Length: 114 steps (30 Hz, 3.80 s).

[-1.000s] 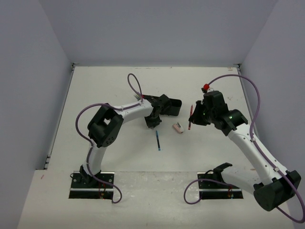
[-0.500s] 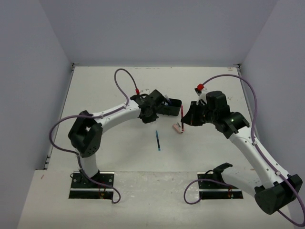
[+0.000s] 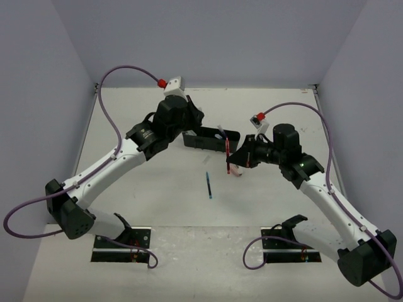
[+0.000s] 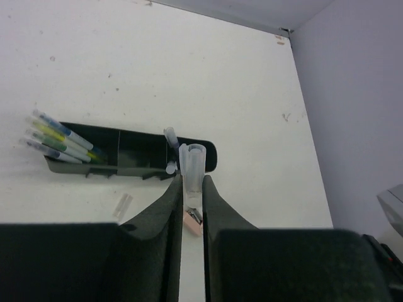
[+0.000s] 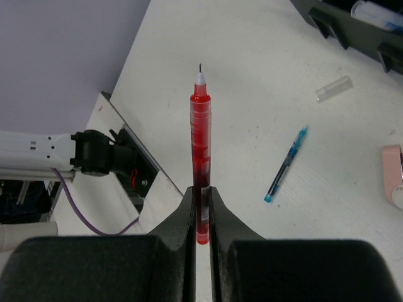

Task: Sort the stationery into containers
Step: Close the pen cap on the pen.

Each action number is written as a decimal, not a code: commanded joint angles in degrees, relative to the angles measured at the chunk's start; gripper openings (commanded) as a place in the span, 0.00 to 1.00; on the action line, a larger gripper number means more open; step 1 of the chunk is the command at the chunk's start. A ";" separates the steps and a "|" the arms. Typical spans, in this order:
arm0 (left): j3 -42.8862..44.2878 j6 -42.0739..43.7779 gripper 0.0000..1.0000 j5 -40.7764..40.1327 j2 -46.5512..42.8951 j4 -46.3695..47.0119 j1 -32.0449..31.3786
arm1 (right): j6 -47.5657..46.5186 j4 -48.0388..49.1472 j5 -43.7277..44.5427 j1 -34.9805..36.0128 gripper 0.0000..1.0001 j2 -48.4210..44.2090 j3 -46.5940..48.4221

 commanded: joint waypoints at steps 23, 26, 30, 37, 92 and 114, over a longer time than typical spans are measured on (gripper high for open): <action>-47.15 -7.81 0.00 36.71 -26.91 64.71 -0.56 | 17.14 46.71 -9.90 8.93 0.00 -20.92 -34.47; -45.29 -7.89 0.00 39.40 -25.10 65.02 -0.56 | 16.80 48.81 -10.22 10.65 0.00 -17.75 -32.40; -42.55 -7.73 0.00 39.96 -23.97 59.70 -0.56 | 13.61 44.94 -8.35 11.58 0.00 -15.39 -28.35; -40.42 -5.84 0.00 37.51 -24.38 49.46 -0.56 | 9.65 37.60 -7.59 11.59 0.00 -12.22 -22.48; -44.10 -10.22 0.00 40.48 -20.16 57.74 -0.56 | 7.79 32.34 -2.78 12.37 0.00 -10.51 -12.63; -42.62 -4.33 0.25 41.14 -22.55 50.69 -0.56 | -0.71 24.45 -1.96 12.45 0.00 -3.78 -1.17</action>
